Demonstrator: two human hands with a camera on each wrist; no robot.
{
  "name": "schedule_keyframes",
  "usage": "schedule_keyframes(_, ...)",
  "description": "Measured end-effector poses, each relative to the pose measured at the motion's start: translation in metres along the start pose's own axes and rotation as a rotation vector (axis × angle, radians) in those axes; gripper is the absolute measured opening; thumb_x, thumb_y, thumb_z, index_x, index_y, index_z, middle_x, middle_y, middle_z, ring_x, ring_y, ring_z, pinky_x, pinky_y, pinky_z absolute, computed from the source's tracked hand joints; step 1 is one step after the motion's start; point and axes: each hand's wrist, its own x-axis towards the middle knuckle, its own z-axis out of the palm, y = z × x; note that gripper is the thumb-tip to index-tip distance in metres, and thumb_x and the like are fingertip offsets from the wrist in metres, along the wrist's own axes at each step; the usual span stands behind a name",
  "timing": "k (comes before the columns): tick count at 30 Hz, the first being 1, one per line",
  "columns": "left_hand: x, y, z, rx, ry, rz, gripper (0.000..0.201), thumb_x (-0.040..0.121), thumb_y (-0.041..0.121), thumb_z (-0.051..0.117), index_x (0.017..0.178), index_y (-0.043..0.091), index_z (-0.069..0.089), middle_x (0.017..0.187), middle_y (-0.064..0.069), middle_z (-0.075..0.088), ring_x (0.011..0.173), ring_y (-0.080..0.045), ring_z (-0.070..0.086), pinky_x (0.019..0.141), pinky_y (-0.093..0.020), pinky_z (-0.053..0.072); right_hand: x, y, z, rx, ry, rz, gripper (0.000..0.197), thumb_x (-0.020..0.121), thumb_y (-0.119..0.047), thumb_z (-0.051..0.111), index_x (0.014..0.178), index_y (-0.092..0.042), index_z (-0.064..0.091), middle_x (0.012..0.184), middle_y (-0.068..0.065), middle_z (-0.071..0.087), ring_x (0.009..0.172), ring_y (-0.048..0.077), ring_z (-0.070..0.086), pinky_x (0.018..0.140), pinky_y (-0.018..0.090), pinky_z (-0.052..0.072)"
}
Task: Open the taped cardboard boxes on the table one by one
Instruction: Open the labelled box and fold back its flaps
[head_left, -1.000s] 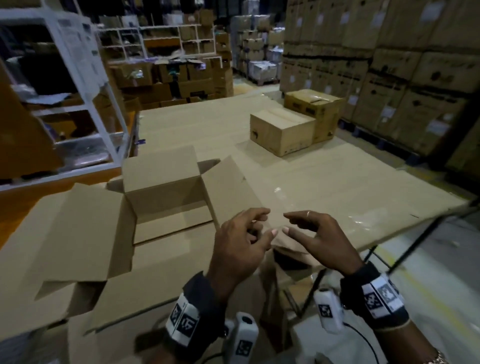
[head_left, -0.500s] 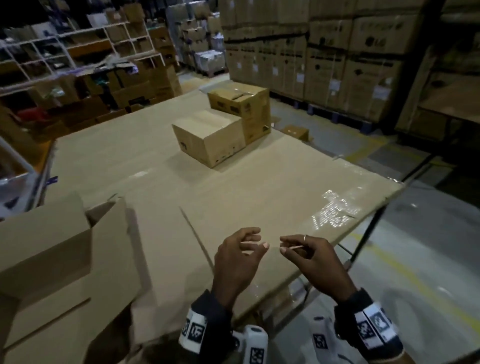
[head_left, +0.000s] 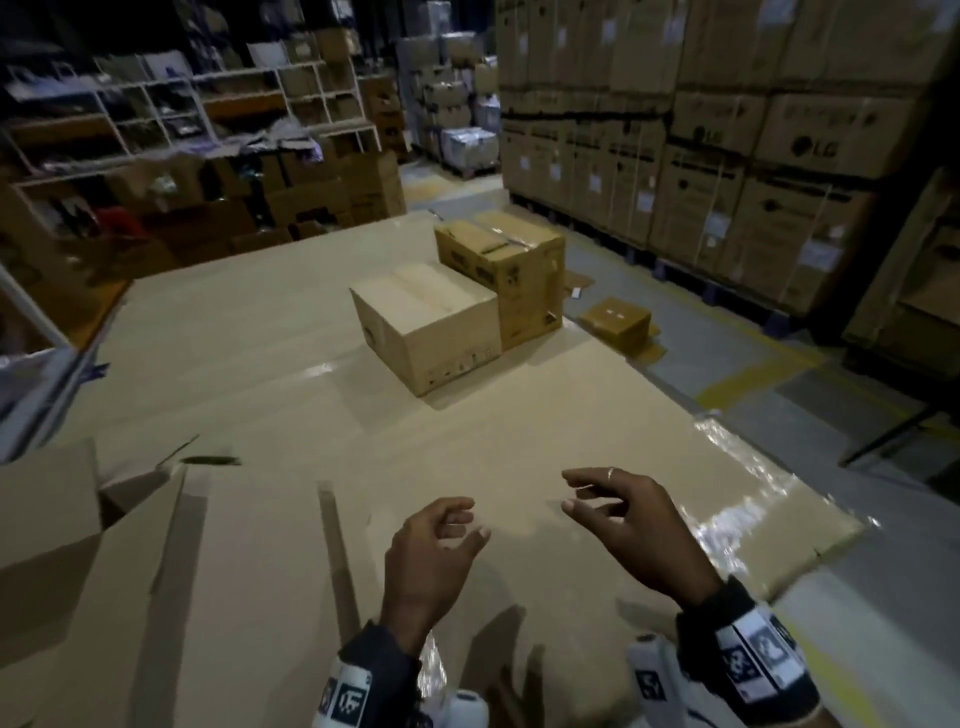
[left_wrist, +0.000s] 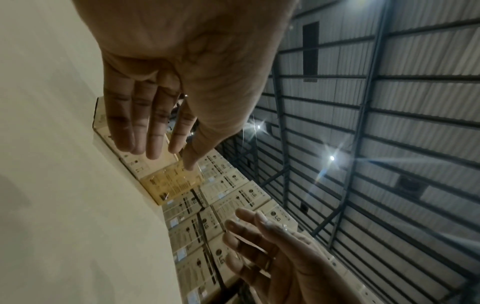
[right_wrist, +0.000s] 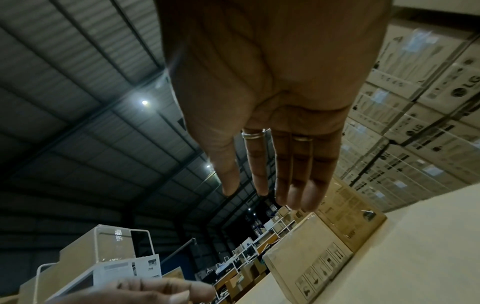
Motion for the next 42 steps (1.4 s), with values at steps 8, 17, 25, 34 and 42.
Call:
schedule_keyframes(8, 0.116, 0.010, -0.028, -0.003, 0.171, 0.021, 0.028, 0.080, 0.035, 0.083, 0.106, 0.032, 0.074, 0.094, 0.021, 0.075, 0.085, 0.004, 0.069, 0.080, -0.026, 0.056, 0.146, -0.030, -0.017, -0.208, -0.114, -0.125, 0.042, 0.090, -0.035, 0.075, 0.129, -0.028, 0.066, 0.126, -0.013, 0.065, 0.112, -0.001, 0.061, 0.088, 0.023, 0.057)
schedule_keyframes(17, 0.238, 0.015, -0.038, 0.234, 0.214, 0.034, 0.030, 0.083, 0.038, 0.079, 0.111, 0.028, 0.071, 0.105, 0.008, 0.074, 0.089, -0.012, 0.069, 0.076, -0.025, 0.050, 0.298, -0.034, 0.018, -0.366, -0.128, -0.190, 0.052, 0.089, -0.040, 0.076, 0.135, -0.020, 0.062, 0.130, -0.002, 0.063, 0.113, 0.013, 0.062, 0.087, 0.034, 0.057)
schedule_keyframes(25, 0.332, -0.008, -0.008, 0.464, 0.307, 0.134, 0.050, 0.087, 0.032, 0.075, 0.132, 0.019, 0.059, 0.124, -0.013, 0.054, 0.097, -0.032, 0.066, 0.080, -0.044, 0.057, 0.387, 0.008, 0.056, -0.348, -0.146, -0.143, 0.051, 0.088, -0.040, 0.076, 0.132, -0.019, 0.063, 0.130, 0.000, 0.063, 0.117, 0.015, 0.060, 0.093, 0.036, 0.054)
schedule_keyframes(34, 0.406, -0.054, -0.001, 0.633, 0.307, 0.071, 0.048, 0.100, 0.012, 0.055, 0.142, 0.035, 0.055, 0.139, -0.014, 0.046, 0.090, -0.037, 0.067, 0.068, -0.041, 0.058, 0.461, 0.072, 0.080, -0.262, -0.148, -0.022, 0.054, 0.088, -0.032, 0.076, 0.136, -0.016, 0.057, 0.138, 0.006, 0.054, 0.126, 0.023, 0.053, 0.105, 0.045, 0.049)
schedule_keyframes(42, 0.421, -0.060, -0.005, 0.278, 0.295, -0.023, 0.041, 0.101, 0.053, 0.043, 0.142, 0.054, 0.049, 0.159, 0.000, 0.041, 0.141, -0.019, 0.044, 0.115, -0.044, 0.039, 0.489, 0.106, 0.113, -0.015, -0.208, 0.042, 0.061, 0.096, -0.041, 0.065, 0.151, -0.030, 0.042, 0.155, 0.001, 0.044, 0.142, 0.022, 0.042, 0.114, 0.045, 0.040)
